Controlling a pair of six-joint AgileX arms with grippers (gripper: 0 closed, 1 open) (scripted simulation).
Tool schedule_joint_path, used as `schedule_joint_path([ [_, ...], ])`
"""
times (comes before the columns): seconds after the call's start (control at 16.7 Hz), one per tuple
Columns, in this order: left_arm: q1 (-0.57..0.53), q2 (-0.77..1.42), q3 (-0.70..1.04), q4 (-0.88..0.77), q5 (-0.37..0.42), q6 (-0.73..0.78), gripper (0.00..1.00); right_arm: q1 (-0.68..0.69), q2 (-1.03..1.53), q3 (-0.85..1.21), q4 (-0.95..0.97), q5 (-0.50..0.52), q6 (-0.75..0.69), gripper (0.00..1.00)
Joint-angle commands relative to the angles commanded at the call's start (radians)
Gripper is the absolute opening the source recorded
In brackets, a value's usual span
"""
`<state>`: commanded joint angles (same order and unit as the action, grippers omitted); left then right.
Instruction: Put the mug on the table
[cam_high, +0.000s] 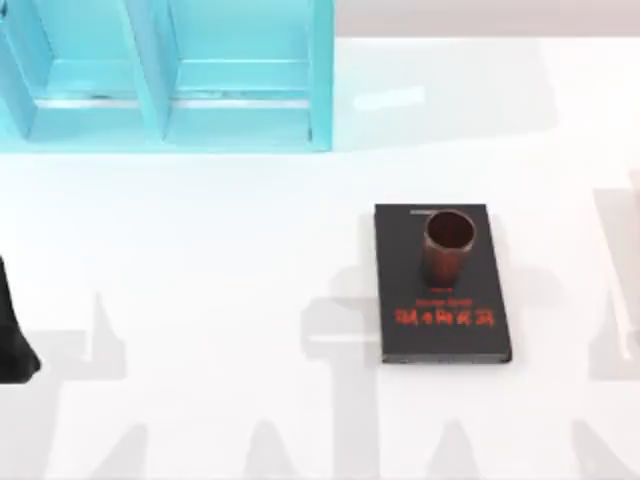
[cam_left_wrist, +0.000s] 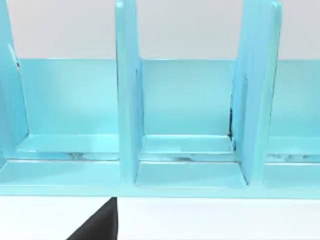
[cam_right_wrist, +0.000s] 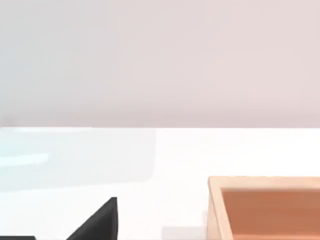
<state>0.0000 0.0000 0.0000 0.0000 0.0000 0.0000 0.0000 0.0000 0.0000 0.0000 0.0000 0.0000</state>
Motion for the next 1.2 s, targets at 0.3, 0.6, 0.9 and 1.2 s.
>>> schedule_joint_path([
  [0.3,-0.017,0.051,0.051,-0.027,0.000,-0.007,1.00,0.000,0.000,0.000,0.000,0.000,0.000,1.00],
  [0.6,-0.098,0.349,0.338,-0.185,-0.006,-0.097,1.00,0.000,0.000,0.000,0.000,0.000,0.000,1.00],
  [0.9,-0.217,0.869,0.838,-0.436,-0.022,-0.243,1.00,0.000,0.000,0.000,0.000,0.000,0.000,1.00],
  [1.2,-0.366,1.385,1.371,-0.733,-0.040,-0.407,1.00,0.000,0.000,0.000,0.000,0.000,0.000,1.00],
])
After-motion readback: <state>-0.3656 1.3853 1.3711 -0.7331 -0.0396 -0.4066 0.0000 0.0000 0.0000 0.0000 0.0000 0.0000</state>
